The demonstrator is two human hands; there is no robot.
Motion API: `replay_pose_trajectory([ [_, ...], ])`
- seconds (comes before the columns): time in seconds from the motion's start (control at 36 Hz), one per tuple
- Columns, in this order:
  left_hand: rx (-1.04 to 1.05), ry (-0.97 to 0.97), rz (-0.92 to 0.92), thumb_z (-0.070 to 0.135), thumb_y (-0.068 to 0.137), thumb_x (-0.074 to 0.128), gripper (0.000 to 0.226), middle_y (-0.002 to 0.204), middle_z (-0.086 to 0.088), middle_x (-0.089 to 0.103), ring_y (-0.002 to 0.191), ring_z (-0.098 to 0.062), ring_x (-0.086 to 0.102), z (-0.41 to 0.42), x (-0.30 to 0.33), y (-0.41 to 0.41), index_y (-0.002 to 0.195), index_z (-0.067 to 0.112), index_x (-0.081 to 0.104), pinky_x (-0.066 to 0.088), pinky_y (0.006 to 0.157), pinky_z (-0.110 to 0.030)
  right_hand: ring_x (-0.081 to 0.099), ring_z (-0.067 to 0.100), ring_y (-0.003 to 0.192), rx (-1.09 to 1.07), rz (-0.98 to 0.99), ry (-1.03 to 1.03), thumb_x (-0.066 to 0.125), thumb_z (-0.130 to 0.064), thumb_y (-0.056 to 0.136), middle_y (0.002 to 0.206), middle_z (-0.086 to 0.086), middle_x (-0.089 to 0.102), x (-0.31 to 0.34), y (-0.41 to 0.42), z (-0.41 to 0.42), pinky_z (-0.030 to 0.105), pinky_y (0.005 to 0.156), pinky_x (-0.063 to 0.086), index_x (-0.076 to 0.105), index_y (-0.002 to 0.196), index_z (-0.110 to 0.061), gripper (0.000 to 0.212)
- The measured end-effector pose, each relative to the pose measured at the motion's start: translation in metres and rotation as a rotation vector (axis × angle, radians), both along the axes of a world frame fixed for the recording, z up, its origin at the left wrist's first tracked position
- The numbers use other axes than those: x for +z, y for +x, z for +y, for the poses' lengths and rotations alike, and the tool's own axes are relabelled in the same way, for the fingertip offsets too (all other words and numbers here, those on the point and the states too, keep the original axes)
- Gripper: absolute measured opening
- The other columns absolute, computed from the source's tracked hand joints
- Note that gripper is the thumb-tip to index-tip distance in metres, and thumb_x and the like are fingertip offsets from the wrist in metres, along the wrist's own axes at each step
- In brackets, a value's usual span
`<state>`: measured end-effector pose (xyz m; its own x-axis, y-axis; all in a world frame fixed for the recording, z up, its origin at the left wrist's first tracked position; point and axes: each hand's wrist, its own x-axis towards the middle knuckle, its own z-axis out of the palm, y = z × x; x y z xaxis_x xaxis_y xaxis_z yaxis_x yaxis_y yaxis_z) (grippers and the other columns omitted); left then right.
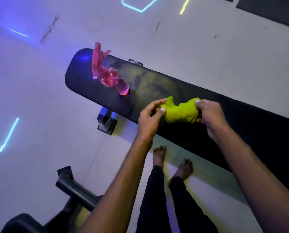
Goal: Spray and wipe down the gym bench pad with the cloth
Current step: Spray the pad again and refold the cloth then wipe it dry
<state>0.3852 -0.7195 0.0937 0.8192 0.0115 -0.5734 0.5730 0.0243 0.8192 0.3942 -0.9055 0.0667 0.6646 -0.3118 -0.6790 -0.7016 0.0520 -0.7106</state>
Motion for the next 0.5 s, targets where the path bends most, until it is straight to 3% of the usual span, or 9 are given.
replay_pose_trajectory([
  [0.08,-0.065,-0.042,-0.012,-0.001,0.099,0.058,0.034,0.103,-0.003,0.069,0.094,-0.009,0.062,0.001,0.013,0.005,0.131,0.01,0.065,0.053,0.085,-0.027,0.07,0.019,0.081,0.029,0.011,0.176,0.072,-0.028,0.095,0.094,0.005,0.074,0.014,0.0,-0.002,0.028,0.064,0.059,0.07,0.103,-0.014,0.017],
  [0.11,-0.079,-0.022,0.012,0.0,0.098,0.06,0.039,0.103,-0.006,0.068,0.087,-0.005,0.064,0.001,0.015,0.008,0.135,0.01,0.062,0.053,0.078,-0.02,0.072,0.018,0.082,0.051,-0.001,0.195,0.075,-0.022,0.091,0.098,0.006,0.075,0.016,-0.001,-0.002,0.025,0.061,0.059,0.067,0.114,-0.01,0.027],
  [0.17,-0.107,0.049,0.122,0.001,0.094,0.067,0.053,0.104,-0.012,0.067,0.073,-0.002,0.064,-0.001,0.017,0.014,0.144,0.013,0.055,0.049,0.059,-0.008,0.074,0.021,0.094,0.099,-0.018,0.128,0.08,-0.005,0.085,0.114,0.013,0.074,0.016,-0.006,0.0,0.029,0.074,0.062,0.055,0.133,-0.003,0.054],
  [0.25,-0.139,0.099,0.339,0.005,0.089,0.074,0.064,0.123,-0.021,0.066,0.076,-0.014,0.06,-0.003,0.021,0.022,0.148,0.012,0.049,0.048,0.048,-0.011,0.069,0.032,0.113,0.212,-0.023,-0.102,0.084,0.0,0.078,0.127,0.018,0.069,0.016,-0.011,0.0,0.048,0.102,0.056,0.042,0.144,-0.009,0.078],
  [0.33,-0.153,0.099,0.413,0.009,0.087,0.078,0.057,0.108,-0.016,0.066,0.069,-0.012,0.055,-0.007,0.025,0.025,0.14,0.008,0.056,0.046,0.048,-0.018,0.069,0.03,0.101,0.268,-0.05,-0.254,0.085,-0.005,0.078,0.108,0.01,0.071,0.019,-0.016,-0.002,0.045,0.096,0.056,0.037,0.15,-0.018,0.088],
  [0.42,-0.162,0.064,0.33,0.009,0.085,0.079,0.05,0.107,-0.012,0.066,0.076,-0.009,0.058,-0.006,0.029,0.025,0.133,0.01,0.063,0.046,0.047,-0.009,0.059,0.021,0.081,0.309,-0.124,-0.408,0.083,-0.015,0.082,0.09,0.002,0.061,0.025,-0.021,-0.008,0.032,0.079,0.049,0.044,0.148,-0.028,0.078],
  [0.5,-0.195,0.061,0.173,0.006,0.085,0.078,0.043,0.105,-0.009,0.062,0.08,-0.005,0.059,-0.005,0.033,0.022,0.126,0.013,0.069,0.052,0.066,-0.01,0.06,0.02,0.081,0.459,-0.182,-0.409,0.083,-0.023,0.082,0.096,0.001,0.066,0.034,-0.023,-0.016,0.029,0.076,0.05,0.065,0.126,-0.033,0.048],
])
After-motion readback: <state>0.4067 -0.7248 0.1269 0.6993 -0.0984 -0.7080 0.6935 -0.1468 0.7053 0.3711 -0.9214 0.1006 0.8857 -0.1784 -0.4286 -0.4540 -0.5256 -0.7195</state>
